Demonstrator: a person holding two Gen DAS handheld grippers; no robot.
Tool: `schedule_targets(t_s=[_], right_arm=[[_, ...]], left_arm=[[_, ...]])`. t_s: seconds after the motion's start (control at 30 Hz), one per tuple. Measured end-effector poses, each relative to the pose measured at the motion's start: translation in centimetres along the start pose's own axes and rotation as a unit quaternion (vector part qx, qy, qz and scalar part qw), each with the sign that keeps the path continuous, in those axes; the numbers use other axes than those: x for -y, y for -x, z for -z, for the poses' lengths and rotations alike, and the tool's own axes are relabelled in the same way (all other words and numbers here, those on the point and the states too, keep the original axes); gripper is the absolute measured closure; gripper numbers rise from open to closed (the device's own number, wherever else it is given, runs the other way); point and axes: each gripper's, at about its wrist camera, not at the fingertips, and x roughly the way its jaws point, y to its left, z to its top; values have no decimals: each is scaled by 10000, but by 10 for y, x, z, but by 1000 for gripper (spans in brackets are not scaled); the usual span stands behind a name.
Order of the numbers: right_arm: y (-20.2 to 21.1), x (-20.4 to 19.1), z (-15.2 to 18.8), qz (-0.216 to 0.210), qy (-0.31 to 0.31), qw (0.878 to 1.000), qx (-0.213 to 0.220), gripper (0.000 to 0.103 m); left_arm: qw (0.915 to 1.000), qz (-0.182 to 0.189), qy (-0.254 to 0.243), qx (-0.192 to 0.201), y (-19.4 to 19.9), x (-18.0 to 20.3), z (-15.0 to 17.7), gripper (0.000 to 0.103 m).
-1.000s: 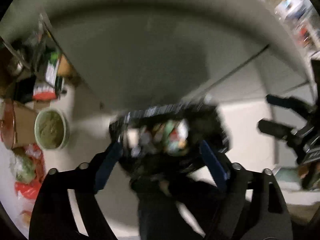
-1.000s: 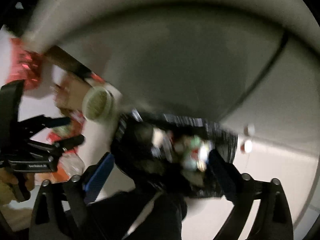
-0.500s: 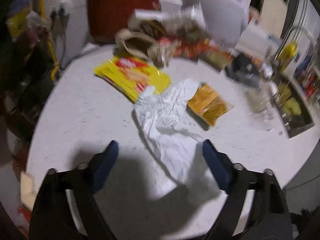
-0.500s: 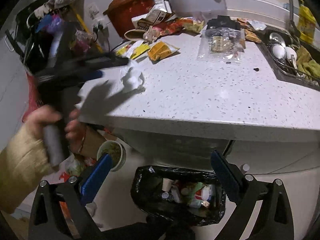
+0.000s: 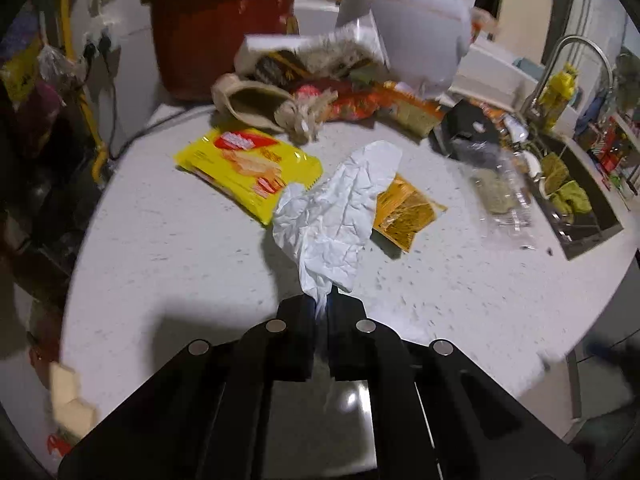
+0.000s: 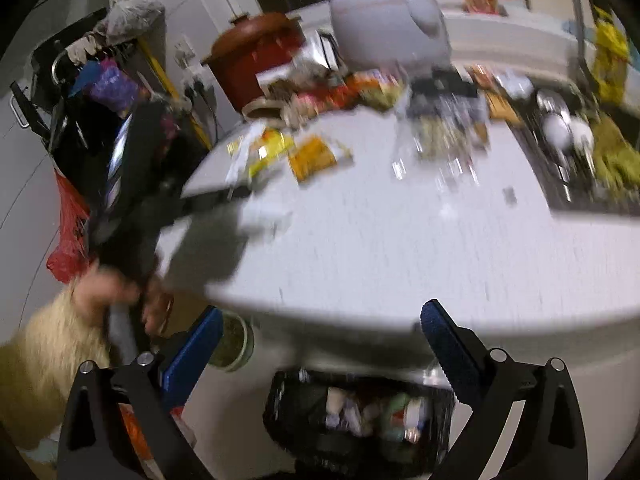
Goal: Collect trash
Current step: 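Grasp the crumpled white tissue with the left tool while the right tool grasps a yellow wrapper, then drop the tissue and yellow wrapper into the black trash bag with both tools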
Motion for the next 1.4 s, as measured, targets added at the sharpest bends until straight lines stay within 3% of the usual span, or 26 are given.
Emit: schedule_targets(t_s=[0.17, 0.33, 0.5, 0.6, 0.67, 0.8, 0.93, 1.13, 1.2, 1.27, 1.4], right_arm=[[-49, -25, -68, 104, 706, 9973, 166, 5], [-122, -37, -110, 388, 1130, 9923, -339, 6], [-164, -37, -127, 668, 1338, 9859, -750, 9], [-178, -36, -127, 791, 1503, 9800, -1034, 34], [-177, -35, -128, 724, 1500, 9812, -977, 46], [-169, -30, -126, 498, 1356, 9846, -982, 55], [-142, -31, -118, 244, 1189, 9892, -823, 58], [-68, -47, -85, -511, 1064, 9909, -649, 58], [-44, -55, -66, -724, 1080, 9891, -691, 58], [-25, -59, -39, -851, 1090, 9867, -859, 58], [-10, -52, 27, -816, 837, 9823, -1464, 57]], left_arm=[[9997, 56, 158, 166, 45, -17, 13, 99], [9988, -8, 431, 234, 71, -38, 24, 99], [9977, -145, 610, 271, 86, -55, 34, 99], [9966, -168, 772, 254, 89, -65, 39, 99], [9961, -188, 821, 244, 90, -69, 40, 99], [9963, -120, 804, 268, 93, -69, 39, 99], [9973, 53, 666, 294, 98, -63, 39, 99], [9974, 602, 267, 274, 115, -46, 51, 99], [9969, 768, 76, 170, 120, -41, 64, 99], [9976, 673, -123, -85, 120, -37, 85, 99], [9937, 652, -245, -880, 95, -35, 136, 99]])
